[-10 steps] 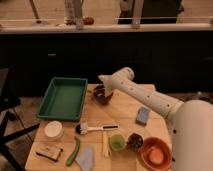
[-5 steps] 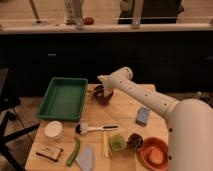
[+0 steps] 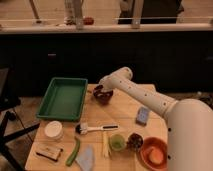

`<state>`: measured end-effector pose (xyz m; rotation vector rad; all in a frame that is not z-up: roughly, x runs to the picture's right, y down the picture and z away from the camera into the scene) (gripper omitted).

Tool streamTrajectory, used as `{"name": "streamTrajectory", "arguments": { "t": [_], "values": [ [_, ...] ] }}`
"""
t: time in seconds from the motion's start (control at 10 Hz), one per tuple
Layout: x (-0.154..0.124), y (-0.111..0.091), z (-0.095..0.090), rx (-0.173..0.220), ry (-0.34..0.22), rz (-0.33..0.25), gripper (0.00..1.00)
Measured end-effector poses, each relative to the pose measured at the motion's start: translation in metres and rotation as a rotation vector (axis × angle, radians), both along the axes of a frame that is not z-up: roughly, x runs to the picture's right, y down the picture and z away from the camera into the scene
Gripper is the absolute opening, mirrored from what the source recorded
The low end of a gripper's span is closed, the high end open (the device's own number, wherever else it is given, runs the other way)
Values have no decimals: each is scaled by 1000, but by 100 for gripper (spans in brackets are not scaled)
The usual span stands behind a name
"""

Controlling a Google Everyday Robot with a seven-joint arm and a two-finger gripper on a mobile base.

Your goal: Place fork in table surface

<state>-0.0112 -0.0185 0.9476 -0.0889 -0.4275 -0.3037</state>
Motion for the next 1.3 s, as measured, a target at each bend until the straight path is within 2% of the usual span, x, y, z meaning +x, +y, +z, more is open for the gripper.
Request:
{"name": "streamTrajectory", "arguments": {
  "t": [0.3, 0.9, 1.1, 1.3],
  "values": [
    [2, 2, 0, -3, -1, -5, 2],
    [5, 5, -1, -10, -1, -13, 0],
    [5, 7, -1, -14, 1, -25, 7],
    [5, 7, 0, -19, 4, -28, 31]
  ]
}}
